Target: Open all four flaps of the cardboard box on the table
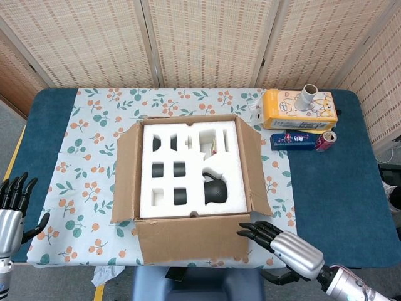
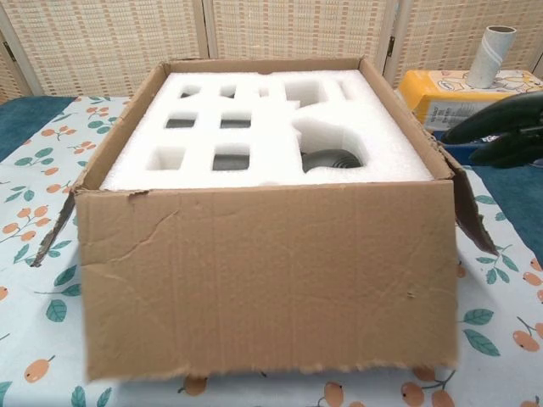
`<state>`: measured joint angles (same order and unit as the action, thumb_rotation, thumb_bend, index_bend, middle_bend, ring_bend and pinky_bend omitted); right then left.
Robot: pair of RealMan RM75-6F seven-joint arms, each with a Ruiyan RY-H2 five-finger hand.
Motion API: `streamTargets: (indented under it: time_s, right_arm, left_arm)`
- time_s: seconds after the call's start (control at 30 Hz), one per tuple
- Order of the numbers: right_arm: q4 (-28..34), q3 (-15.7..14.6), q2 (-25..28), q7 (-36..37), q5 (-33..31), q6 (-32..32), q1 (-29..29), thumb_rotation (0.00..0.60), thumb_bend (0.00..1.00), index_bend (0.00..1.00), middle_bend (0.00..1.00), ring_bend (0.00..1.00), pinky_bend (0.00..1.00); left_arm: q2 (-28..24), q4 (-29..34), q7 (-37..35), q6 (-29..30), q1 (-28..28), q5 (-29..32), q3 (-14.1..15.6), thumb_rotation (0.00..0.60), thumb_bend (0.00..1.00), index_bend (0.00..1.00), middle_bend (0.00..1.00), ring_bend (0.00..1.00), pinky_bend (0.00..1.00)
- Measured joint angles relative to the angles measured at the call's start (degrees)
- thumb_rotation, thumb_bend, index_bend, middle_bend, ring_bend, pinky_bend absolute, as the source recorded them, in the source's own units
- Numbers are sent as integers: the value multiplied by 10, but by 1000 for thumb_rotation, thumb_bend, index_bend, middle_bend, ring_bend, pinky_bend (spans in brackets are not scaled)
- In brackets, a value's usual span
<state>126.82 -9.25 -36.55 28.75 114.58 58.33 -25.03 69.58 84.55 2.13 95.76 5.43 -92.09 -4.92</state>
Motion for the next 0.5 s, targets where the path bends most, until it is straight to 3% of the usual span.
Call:
streamTargets:
  time_s: [0.13,0.27,0.5]
  right_arm:
    - [-4,0,4,-35,-2,1,4,600,438,0,0,0,0]
    - [-12,8,-2,-117,-16,18,24,600,437,0,0,0,0]
    - [-70,36,-73,-292,-97,67,75,600,437,0,0,0,0]
  left_arm:
    - [0,0,1,1,0,-3,1,600,353,0,0,0,0]
    - [-1,2,6,0,0,-7,4,600,353,0,0,0,0]
    - [-11,22,9,-20,0,6,8,600,353,0,0,0,0]
